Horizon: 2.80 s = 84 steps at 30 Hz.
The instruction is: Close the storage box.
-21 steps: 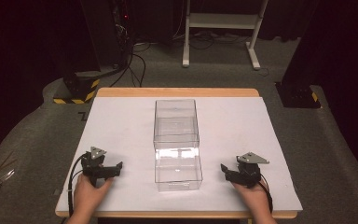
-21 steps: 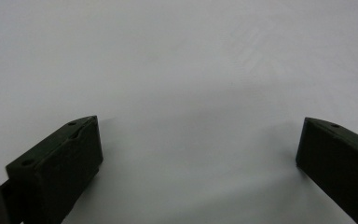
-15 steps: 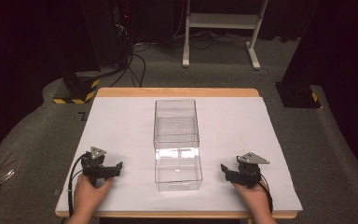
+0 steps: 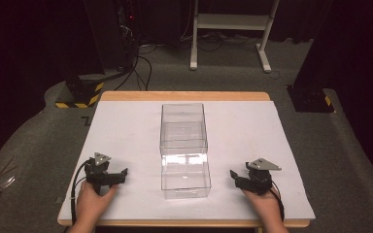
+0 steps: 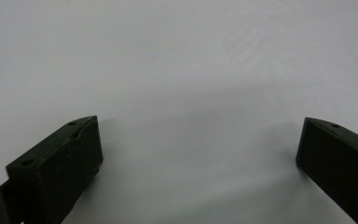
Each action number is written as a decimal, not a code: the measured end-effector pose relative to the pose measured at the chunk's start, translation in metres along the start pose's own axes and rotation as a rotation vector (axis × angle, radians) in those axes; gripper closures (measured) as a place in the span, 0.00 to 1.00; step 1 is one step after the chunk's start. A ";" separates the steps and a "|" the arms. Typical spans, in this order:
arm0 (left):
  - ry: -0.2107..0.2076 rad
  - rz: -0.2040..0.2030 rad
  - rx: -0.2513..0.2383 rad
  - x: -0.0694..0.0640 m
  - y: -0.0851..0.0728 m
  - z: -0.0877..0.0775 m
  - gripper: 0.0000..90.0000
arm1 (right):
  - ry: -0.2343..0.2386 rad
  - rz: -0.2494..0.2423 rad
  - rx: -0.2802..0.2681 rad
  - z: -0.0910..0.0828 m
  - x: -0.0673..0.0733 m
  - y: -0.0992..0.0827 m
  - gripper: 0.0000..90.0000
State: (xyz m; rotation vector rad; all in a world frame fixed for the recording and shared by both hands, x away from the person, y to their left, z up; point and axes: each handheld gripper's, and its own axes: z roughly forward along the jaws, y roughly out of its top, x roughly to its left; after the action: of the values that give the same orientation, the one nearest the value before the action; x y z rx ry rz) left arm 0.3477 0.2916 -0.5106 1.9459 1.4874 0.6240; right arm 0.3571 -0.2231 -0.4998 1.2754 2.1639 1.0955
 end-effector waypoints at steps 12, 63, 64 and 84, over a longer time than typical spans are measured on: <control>0.001 0.001 0.000 0.000 0.000 0.000 0.01 | 0.022 -0.017 -0.047 -0.008 0.007 0.007 0.28; -0.001 -0.001 0.001 0.000 0.000 0.000 0.01 | 0.062 -0.061 -0.145 -0.033 0.040 0.032 0.21; -0.001 -0.001 0.001 0.000 0.000 0.000 0.01 | 0.068 -0.068 -0.153 -0.035 0.043 0.032 0.21; -0.001 -0.001 0.001 0.000 0.000 0.000 0.01 | 0.124 -0.084 -0.198 -0.050 0.060 0.032 0.21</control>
State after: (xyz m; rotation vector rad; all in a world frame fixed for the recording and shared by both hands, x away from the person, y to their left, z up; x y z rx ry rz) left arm 0.3478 0.2916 -0.5105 1.9457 1.4885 0.6211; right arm 0.3113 -0.1840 -0.4404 1.0460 2.1136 1.3476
